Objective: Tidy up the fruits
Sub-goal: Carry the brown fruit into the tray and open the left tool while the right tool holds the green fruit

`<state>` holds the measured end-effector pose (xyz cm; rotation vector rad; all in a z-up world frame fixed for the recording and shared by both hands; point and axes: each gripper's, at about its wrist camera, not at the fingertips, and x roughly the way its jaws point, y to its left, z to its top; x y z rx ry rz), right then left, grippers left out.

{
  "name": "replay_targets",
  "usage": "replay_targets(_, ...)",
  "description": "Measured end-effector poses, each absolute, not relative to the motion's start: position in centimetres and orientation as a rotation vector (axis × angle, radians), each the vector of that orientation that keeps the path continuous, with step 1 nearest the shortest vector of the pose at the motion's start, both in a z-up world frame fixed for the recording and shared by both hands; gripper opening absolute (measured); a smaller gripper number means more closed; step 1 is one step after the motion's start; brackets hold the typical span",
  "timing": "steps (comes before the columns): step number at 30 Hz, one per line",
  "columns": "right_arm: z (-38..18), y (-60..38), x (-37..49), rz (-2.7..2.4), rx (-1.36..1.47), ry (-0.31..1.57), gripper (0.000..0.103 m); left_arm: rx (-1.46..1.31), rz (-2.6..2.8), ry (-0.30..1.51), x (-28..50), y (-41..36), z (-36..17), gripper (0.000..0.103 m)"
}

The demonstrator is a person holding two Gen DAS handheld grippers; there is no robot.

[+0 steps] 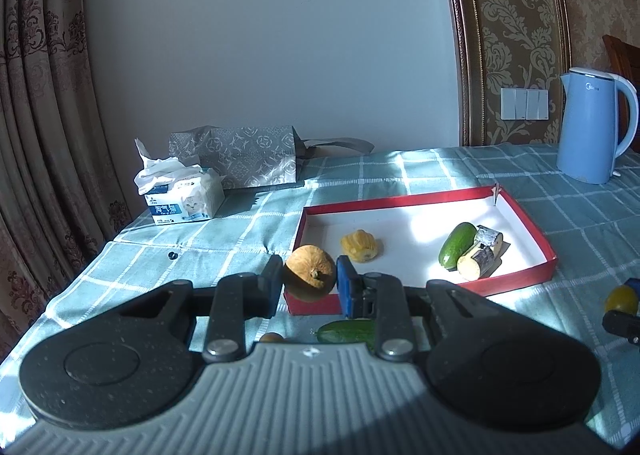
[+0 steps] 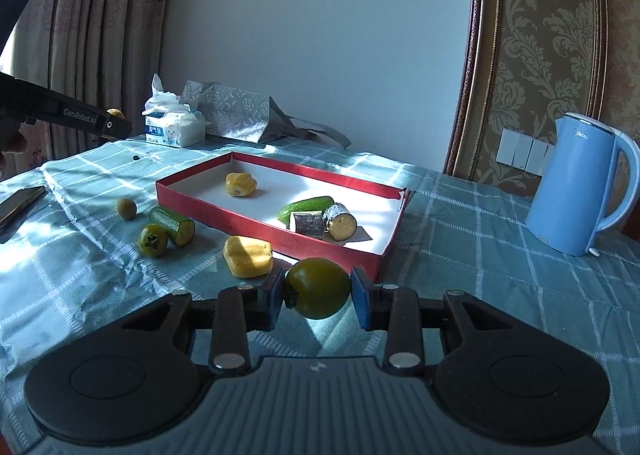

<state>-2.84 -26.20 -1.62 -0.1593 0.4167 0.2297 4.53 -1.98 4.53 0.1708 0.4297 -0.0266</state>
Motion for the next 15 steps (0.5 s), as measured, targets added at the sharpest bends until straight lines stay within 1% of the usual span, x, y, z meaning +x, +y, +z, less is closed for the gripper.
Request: replay_targets(15,-0.3,-27.7,-6.3,0.214,-0.127,0.388,0.035,0.190,-0.074,0.399,7.9,-4.8,6.5,0.026)
